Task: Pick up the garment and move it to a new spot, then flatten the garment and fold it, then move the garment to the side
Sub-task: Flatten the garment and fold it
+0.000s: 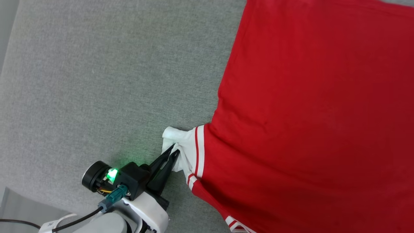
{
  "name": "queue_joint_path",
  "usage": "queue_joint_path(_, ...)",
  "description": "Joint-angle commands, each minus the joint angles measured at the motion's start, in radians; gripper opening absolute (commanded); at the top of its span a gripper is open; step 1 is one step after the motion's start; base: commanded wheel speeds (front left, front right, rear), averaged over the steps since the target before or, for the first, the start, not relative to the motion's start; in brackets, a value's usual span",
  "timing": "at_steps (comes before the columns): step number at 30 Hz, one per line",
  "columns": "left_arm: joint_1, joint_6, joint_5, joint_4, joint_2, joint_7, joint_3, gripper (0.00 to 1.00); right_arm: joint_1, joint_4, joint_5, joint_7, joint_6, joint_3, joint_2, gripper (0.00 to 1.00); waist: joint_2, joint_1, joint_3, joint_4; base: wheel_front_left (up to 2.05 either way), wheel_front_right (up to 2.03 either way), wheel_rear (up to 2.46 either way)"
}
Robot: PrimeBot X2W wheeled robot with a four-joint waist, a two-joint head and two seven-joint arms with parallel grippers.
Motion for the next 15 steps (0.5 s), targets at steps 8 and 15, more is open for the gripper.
queue_joint_path(8,-0.034,0.019,0.011,0.04,-0.031,0.038,-0.015,0.0,0.171,0.035,-0.01,0.002,-0.001,0.001,0.042,0.82,-0.0001,-0.0001,0.057,0.042,0.0,0.0,0.0)
queue_joint_path(15,-0.024,0.029,0.01,0.038,-0.022,0.041,-0.013,0.0,0.158,-0.021,-0.015,-0.031,-0.001,-0.017,0.016,0.0,-0.0001,-0.0001,0.02,0.026,0.0,0.0,0.0)
